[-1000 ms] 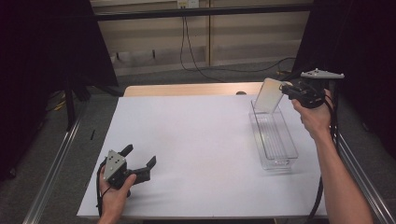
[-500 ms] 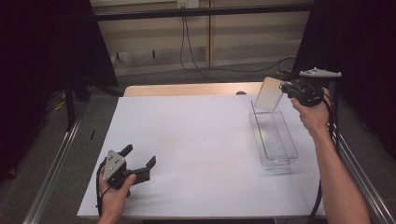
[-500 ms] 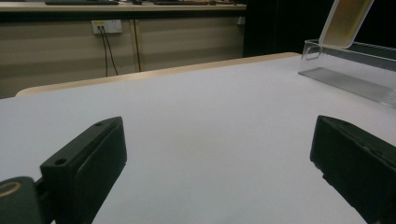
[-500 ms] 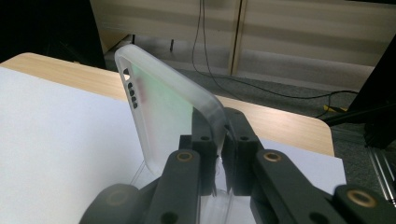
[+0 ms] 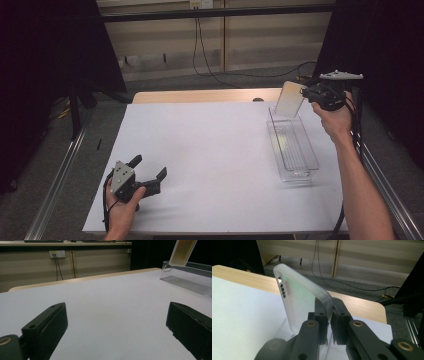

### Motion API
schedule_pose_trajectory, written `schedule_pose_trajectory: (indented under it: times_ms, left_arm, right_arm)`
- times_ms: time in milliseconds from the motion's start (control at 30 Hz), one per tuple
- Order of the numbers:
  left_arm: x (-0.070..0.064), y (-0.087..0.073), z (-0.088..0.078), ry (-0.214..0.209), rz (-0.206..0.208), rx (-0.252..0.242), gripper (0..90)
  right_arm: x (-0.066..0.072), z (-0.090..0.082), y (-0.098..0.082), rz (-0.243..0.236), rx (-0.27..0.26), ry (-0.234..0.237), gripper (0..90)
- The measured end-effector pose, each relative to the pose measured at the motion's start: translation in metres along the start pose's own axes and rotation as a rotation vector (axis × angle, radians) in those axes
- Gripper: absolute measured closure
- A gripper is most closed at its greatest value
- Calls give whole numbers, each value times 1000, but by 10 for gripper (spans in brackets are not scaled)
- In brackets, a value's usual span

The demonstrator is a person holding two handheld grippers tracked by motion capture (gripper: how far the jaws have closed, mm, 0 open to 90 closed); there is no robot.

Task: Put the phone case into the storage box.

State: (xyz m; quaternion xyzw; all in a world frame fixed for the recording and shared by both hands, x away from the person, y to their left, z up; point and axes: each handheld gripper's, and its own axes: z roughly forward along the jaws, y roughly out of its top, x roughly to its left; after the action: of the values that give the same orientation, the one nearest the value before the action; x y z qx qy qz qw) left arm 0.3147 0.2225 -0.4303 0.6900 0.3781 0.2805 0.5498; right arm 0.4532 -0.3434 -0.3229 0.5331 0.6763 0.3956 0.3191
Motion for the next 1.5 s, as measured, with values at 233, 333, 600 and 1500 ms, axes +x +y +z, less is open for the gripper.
schedule_pose_trajectory:
  times_ms: [233, 333, 600, 1500]
  left_arm:
    - [-1, 0, 0, -4, -1, 5, 38]
    - [0, 0, 0, -4, 1, 5, 38]
    - [0, 0, -1, -4, 6, 6, 38]
    - [1, 0, 0, 0, 7, 9, 38]
  right_arm:
    - [-2, 9, -7, 0, 25, -4, 842]
    - [-2, 12, -8, -4, 30, -3, 842]
    - [3, 19, -10, -37, 45, -11, 842]
    - [5, 40, -18, -86, 70, 16, 842]
